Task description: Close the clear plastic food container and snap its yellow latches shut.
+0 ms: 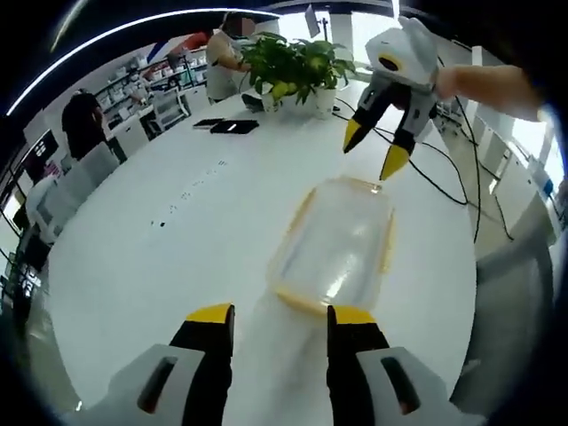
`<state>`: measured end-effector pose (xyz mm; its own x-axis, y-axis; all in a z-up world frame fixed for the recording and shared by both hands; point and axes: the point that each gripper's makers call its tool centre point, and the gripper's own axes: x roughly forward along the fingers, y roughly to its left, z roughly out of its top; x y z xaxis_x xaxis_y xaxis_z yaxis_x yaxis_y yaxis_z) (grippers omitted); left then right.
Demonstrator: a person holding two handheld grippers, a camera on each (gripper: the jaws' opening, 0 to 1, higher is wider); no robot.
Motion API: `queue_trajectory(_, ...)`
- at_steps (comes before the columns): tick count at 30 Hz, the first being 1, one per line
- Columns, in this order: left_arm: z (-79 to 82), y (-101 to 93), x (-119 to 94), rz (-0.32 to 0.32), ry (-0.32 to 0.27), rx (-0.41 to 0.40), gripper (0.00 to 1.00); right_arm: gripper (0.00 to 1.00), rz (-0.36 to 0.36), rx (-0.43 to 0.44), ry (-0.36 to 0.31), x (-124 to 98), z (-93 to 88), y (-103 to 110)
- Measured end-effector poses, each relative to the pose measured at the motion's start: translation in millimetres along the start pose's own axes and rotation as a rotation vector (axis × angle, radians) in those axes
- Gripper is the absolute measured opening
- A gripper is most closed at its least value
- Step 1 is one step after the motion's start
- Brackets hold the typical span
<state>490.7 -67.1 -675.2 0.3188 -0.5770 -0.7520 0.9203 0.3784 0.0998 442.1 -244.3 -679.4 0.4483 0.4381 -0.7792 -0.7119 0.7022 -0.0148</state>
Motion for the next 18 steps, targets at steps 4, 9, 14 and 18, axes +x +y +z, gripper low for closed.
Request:
queue_trajectory(4,-0.4,-1.1,1,0.021,-0.019,-0.071,0.35,0.35,-0.044,0.078,-0.030,0,-3.6,-2)
queue_trajectory(9,1.3,-0.9,3,0.082,-0.062,-0.199,0.34,0.35,-0.113,0.197,-0.086,3,-5.8,-5)
queue_trajectory(14,-2.1,-12.3,10,0.113,-0.083,-0.270,0.31,0.34,-0.175,0.288,-0.145,8,-5.3,-3)
queue_trajectory(18,-8.2,-21.5,15,0.117,-0.096,-0.339,0.31,0.35,-0.198,0.300,-0.162,12,-5.8,3)
